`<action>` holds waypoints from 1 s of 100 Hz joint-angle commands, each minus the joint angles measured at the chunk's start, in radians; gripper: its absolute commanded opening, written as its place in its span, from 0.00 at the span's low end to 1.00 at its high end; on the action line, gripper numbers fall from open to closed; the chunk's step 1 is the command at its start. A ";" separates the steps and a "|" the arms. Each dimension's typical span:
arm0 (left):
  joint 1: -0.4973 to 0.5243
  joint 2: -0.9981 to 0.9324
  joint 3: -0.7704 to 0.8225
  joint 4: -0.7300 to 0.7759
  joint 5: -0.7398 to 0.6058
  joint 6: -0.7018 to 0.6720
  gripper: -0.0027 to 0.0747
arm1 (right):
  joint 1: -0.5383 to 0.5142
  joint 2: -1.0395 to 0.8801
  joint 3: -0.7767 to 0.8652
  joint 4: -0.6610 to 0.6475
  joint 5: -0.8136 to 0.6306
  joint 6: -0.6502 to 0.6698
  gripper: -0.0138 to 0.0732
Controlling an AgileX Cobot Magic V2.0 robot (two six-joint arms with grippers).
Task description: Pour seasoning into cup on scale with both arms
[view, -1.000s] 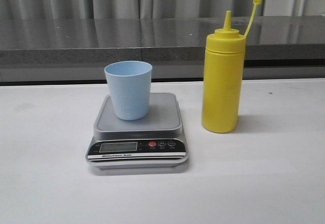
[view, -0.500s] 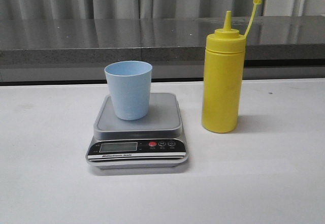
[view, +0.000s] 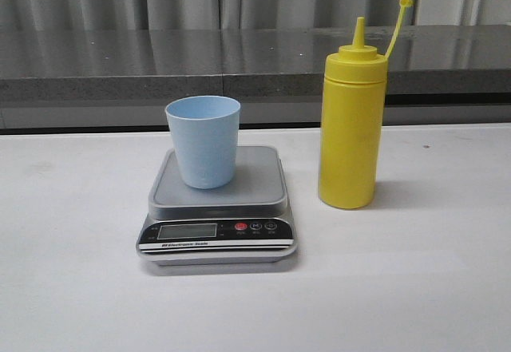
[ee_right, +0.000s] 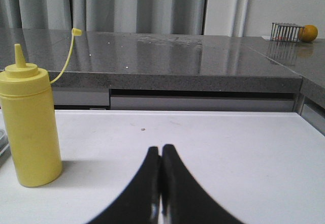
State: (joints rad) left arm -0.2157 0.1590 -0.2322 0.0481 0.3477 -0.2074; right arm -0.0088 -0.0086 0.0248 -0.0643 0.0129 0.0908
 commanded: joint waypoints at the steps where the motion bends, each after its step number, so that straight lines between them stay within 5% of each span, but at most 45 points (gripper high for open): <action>1: 0.057 0.011 0.029 0.004 -0.205 0.015 0.05 | -0.007 -0.017 0.003 -0.009 -0.076 -0.002 0.08; 52: 0.292 -0.163 0.265 -0.035 -0.307 0.182 0.05 | -0.007 -0.017 0.003 -0.009 -0.076 -0.002 0.08; 100: 0.300 -0.199 0.281 -0.057 -0.310 0.182 0.05 | -0.007 -0.016 0.003 -0.009 -0.075 -0.002 0.08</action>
State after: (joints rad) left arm 0.0853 -0.0029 0.0046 0.0000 0.1277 -0.0252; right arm -0.0088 -0.0097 0.0248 -0.0643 0.0147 0.0908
